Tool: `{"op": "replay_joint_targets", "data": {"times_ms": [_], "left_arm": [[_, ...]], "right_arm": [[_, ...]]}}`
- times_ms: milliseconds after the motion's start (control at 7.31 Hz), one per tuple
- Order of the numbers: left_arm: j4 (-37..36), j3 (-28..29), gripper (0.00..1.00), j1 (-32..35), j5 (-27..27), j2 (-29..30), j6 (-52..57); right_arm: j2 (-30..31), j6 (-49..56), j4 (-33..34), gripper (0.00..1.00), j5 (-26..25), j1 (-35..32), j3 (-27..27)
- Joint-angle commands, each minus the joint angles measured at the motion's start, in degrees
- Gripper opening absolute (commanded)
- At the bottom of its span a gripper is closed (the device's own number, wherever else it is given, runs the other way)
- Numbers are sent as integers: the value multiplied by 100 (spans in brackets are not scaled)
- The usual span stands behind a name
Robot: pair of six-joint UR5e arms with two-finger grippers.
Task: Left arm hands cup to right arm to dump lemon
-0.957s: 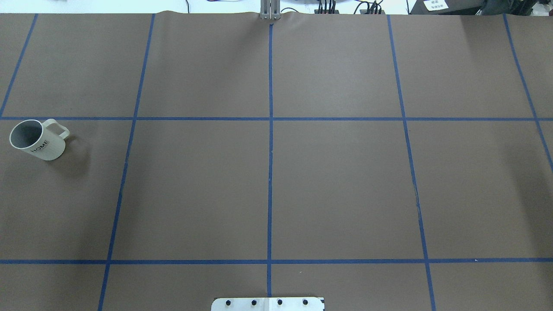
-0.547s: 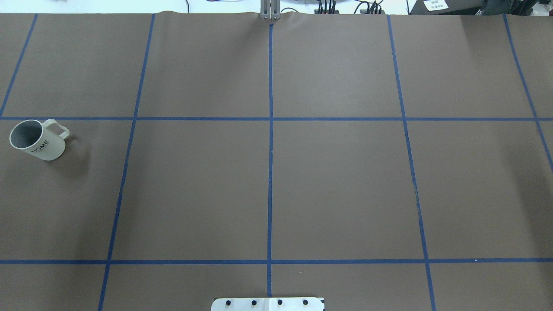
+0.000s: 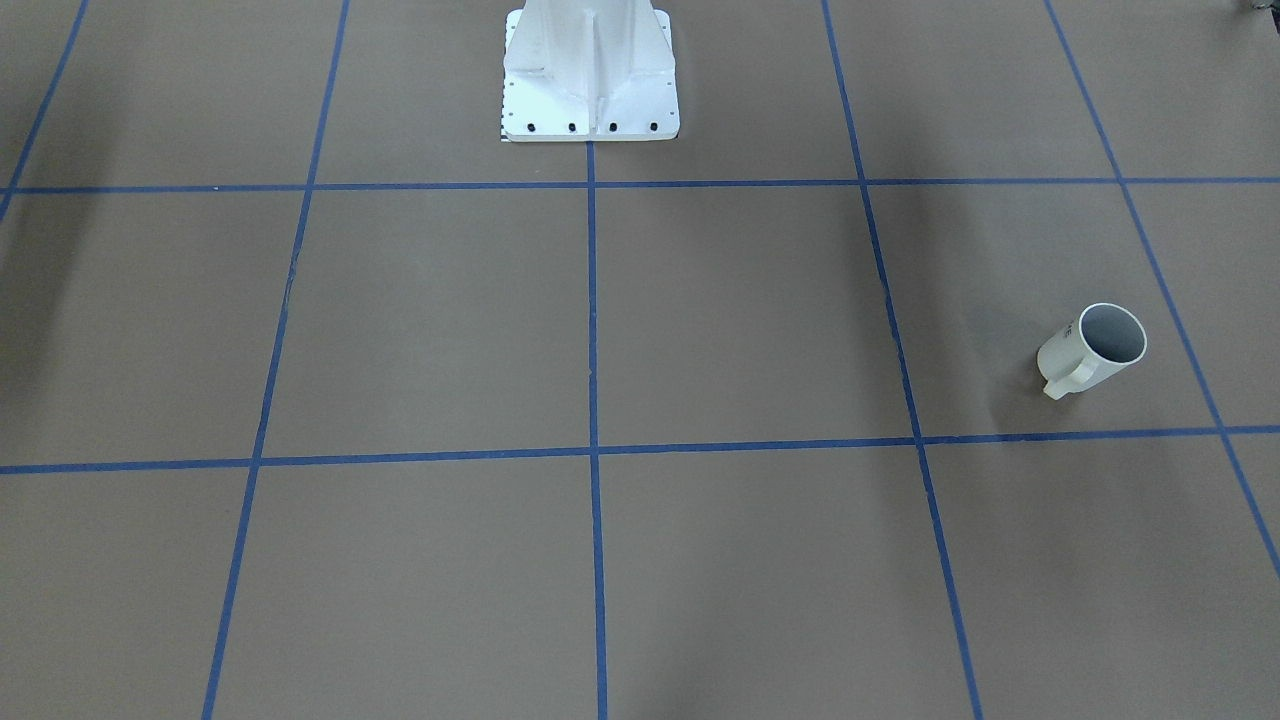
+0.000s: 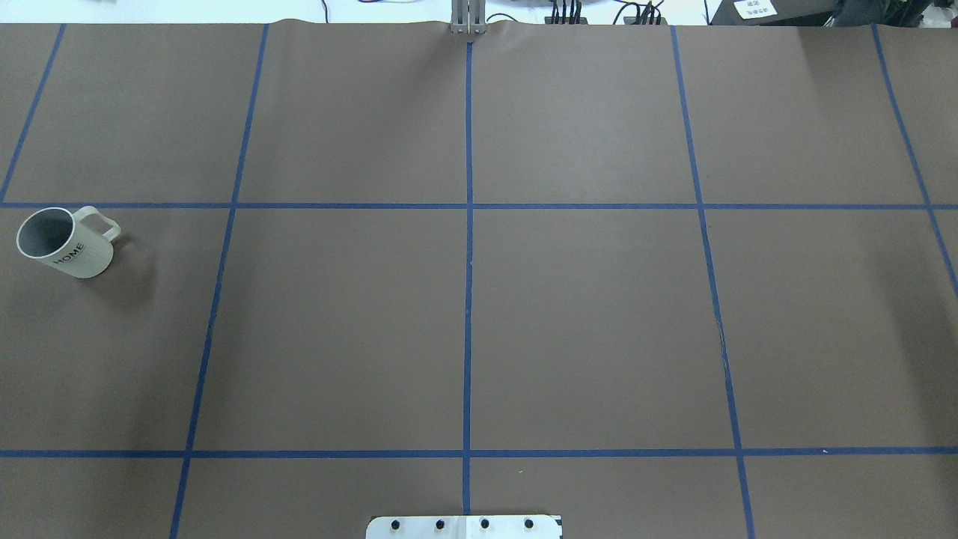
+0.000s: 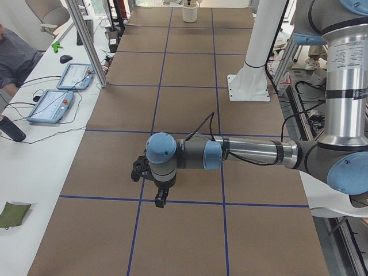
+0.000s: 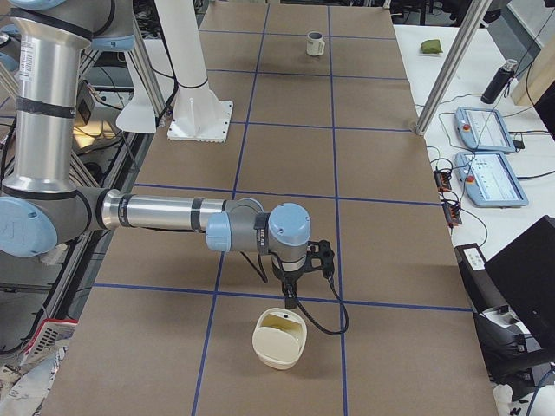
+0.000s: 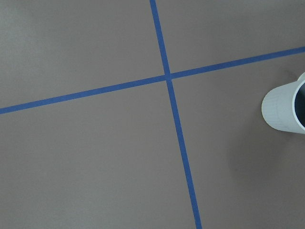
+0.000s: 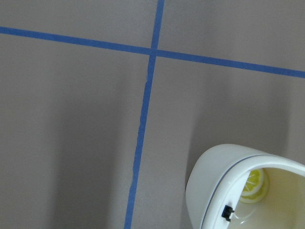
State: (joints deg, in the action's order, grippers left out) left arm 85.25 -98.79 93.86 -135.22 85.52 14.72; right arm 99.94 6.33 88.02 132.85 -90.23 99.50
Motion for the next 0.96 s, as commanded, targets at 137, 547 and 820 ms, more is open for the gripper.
{"op": "replay_joint_targets", "data": {"times_ms": [137,547,820], "left_arm": [[9,0,100,0,4,-1,13],[0,-9,100,-8,4,8,-13],[0,0,100,0,4,8,-5]], "right_arm": [[-1,0,4,100,4,6,-10],[8,0,4,100,4,6,-18],[8,8,4,100,4,6,-27]]}}
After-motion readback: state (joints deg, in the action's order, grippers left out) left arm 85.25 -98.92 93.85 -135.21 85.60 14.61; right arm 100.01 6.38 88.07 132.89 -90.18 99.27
